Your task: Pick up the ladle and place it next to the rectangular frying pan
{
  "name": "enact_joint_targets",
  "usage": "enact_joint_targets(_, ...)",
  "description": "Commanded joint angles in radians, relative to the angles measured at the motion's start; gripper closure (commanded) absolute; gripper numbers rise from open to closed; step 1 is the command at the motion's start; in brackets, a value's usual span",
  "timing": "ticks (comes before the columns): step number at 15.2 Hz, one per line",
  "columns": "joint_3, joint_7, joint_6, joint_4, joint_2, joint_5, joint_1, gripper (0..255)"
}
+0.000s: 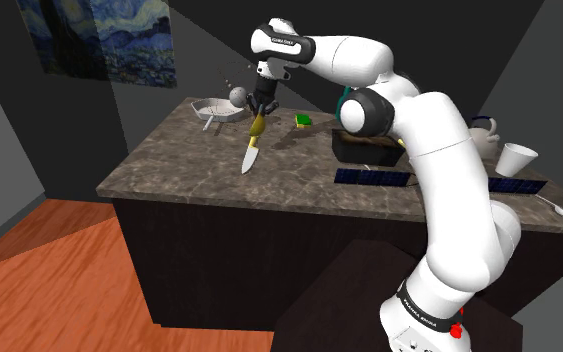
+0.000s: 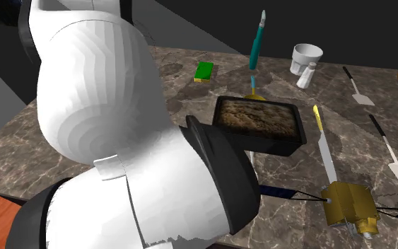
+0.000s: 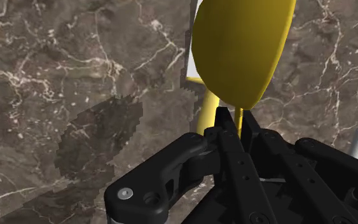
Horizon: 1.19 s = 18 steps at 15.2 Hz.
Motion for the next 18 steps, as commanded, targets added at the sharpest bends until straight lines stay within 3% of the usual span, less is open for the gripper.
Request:
enact_joint_targets(1, 0.001, -0.004, 0.024, -0.019, 0.005, 0.001, 0.003, 255)
enact_joint_targets(18, 0.003, -0.05, 0.243, -0.239, 0.009, 0.015, 0.021, 255)
